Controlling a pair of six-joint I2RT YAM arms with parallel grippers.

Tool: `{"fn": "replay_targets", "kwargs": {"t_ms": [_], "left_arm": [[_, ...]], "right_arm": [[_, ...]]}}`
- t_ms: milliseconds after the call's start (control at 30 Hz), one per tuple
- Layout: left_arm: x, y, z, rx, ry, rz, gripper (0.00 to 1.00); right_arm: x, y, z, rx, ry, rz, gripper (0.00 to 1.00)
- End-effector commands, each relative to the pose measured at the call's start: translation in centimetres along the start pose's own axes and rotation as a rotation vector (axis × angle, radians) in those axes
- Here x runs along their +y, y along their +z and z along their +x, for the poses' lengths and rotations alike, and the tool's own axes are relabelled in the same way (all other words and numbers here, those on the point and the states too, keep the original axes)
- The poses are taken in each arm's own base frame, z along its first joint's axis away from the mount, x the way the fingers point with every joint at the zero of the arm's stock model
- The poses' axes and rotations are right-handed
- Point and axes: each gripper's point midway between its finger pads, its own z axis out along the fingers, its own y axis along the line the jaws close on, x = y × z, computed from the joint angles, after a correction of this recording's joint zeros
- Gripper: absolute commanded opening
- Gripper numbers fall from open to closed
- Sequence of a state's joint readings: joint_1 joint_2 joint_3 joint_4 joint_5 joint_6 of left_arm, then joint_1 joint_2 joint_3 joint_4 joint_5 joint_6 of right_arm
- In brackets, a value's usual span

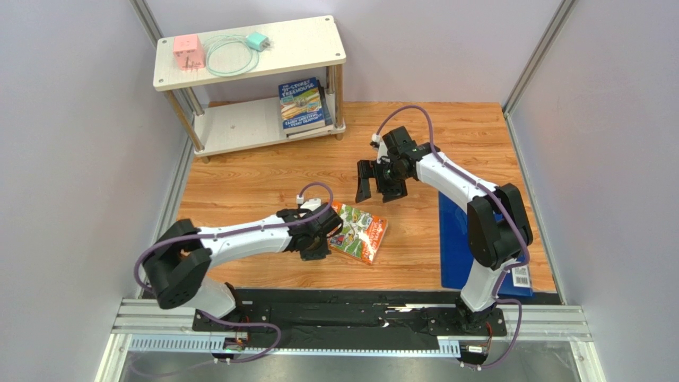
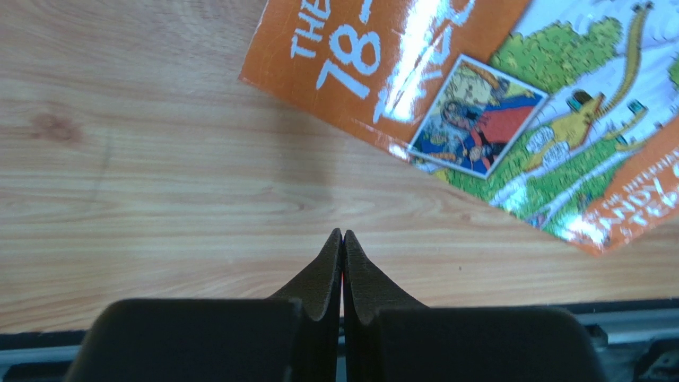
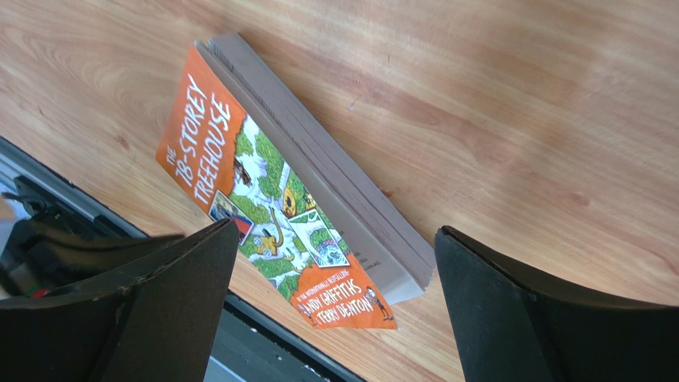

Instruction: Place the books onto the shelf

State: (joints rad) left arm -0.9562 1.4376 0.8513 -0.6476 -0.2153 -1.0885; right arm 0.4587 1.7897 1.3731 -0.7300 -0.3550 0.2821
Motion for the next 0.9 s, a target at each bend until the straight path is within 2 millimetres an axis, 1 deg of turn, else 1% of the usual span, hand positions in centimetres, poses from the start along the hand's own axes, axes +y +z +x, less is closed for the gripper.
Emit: {"fn": "replay_targets", "kwargs": {"t_ms": [0,33,67,100,133,167,233,300,367,400,433,500,533,567,633,667,733,767,833,867], "left_arm": [[-2.4,2.5,-0.2,-0.008,-0.1,0.042,0.0],[-2.6,3.5,0.0,0.002,-0.107,0.027,0.0],[-2.6,4.0,0.1,0.01,-0.108,0.013,0.0],[-3.1,4.2,-0.1,0.01,-0.113,0.007,0.0],[-2.7,5.3,0.2,0.025,-0.111,-0.03,0.0],[-3.0,5.5,0.0,0.025,-0.117,-0.037,0.0],[-2.4,6.4,0.3,0.038,-0.131,-0.085,0.0],[-2.3,6.8,-0.3,0.026,-0.153,-0.091,0.0],[-1.6,7.1,-1.3,0.011,-0.177,-0.108,0.0],[-1.3,7.1,-1.9,0.003,-0.172,-0.113,0.0],[-0.6,7.2,-2.9,-0.004,-0.192,-0.123,0.0],[0.3,7.0,-4.0,-0.015,-0.187,-0.136,0.0],[0.7,6.7,-5.0,-0.031,-0.201,-0.132,0.0],[0.8,6.5,-5.5,-0.04,-0.198,-0.128,0.0],[1.6,6.0,-6.4,-0.062,-0.171,-0.148,0.0],[1.9,5.8,-7.0,-0.076,-0.169,-0.166,0.0],[2.1,5.8,-7.4,-0.066,-0.138,-0.165,0.0],[2.1,5.8,-7.4,-0.063,-0.13,-0.164,0.0],[2.2,5.9,-7.5,-0.064,-0.116,-0.169,0.0],[2.2,5.9,-7.5,-0.063,-0.116,-0.167,0.0]], "right_arm": [[0.3,1.3,1.8,0.05,-0.012,-0.056,1.0],[0.1,1.6,2.6,0.068,-0.006,-0.059,1.0],[0.1,1.8,2.9,0.078,-0.003,-0.067,1.0],[0.0,2.1,3.2,0.083,0.0,-0.07,1.0],[0.1,2.2,3.4,0.087,0.001,-0.075,1.0],[-0.1,2.5,4.1,0.106,0.008,-0.075,1.0],[0.0,2.6,4.6,0.113,0.006,-0.081,1.0],[-0.1,2.7,5.3,0.126,0.012,-0.086,1.0],[0.0,2.7,6.0,0.138,0.017,-0.101,0.99],[0.1,2.6,6.0,0.129,0.016,-0.109,0.99],[0.3,2.4,5.9,0.118,0.019,-0.114,0.99],[0.5,2.4,6.0,0.105,0.019,-0.131,0.98],[0.7,2.1,5.9,0.092,0.023,-0.137,0.98],[0.9,2.1,5.8,0.087,0.022,-0.148,0.98],[1.2,2.0,5.4,0.064,0.031,-0.158,0.96],[1.5,1.7,5.1,0.048,0.031,-0.17,0.92],[1.9,1.5,4.4,0.005,0.036,-0.189,0.91],[2.4,1.2,3.5,-0.043,0.025,-0.208,0.91],[2.7,1.0,3.4,-0.075,0.029,-0.227,0.91],[3.5,0.5,2.2,-0.134,0.022,-0.258,0.91]]}}
